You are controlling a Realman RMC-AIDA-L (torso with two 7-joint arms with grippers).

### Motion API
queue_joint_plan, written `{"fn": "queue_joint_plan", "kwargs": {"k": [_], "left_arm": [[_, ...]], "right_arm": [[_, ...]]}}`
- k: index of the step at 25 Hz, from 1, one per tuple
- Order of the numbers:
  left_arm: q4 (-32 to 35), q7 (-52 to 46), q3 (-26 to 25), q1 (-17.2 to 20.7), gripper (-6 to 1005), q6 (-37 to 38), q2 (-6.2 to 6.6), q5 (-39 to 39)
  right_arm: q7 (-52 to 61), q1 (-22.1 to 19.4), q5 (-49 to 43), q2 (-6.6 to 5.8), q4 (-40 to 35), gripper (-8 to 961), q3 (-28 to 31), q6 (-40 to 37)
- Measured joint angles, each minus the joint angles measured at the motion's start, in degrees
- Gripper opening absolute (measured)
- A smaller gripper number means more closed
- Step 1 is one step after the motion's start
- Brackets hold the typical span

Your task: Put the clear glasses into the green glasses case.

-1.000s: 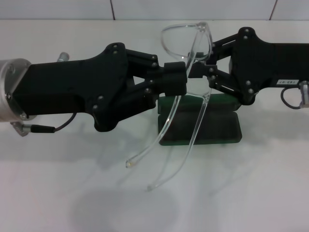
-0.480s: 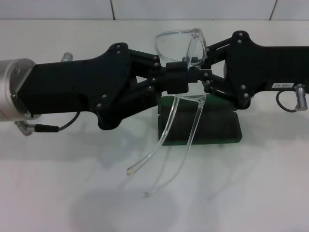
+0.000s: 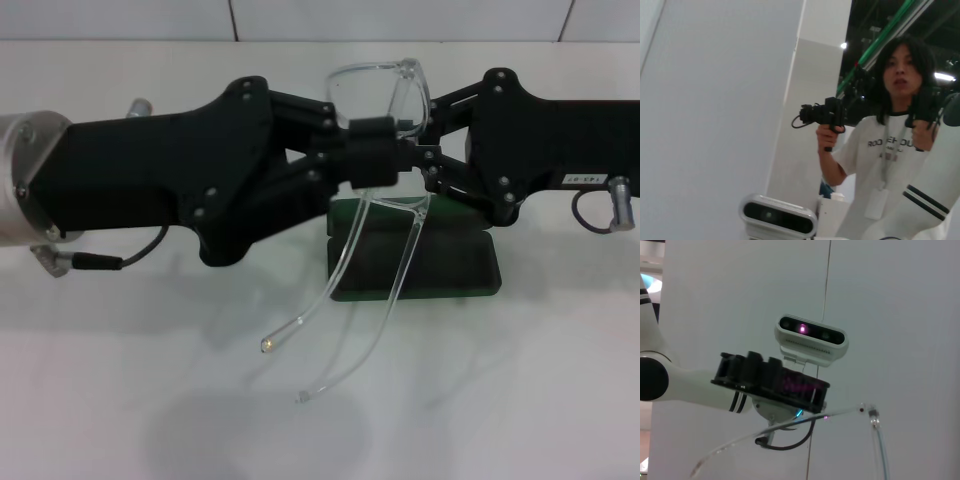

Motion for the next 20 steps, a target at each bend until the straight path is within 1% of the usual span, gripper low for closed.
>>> {"fn": "queue_joint_plan", "kwargs": {"k": [4,10,20], "left_arm": [[-0.3,0.3,0.8,-0.2,65,0.0,-0.01,0.1],[-1.9,2.8,0.7,-0.6,58,-0.5,0.08,1.0],[-2.6,5.3,0.1,-0.4,46,-0.6,0.18,1.9]], "right_arm": [[-0.1,0.8,0.0,0.0,0.4,102,0.0,0.0],[-0.1,1.8,0.1,0.05,0.5,101,-1.3,0.0],[-0.1,2.1,0.6,-0.01,0.5,100,-1.8,-0.2]]}}
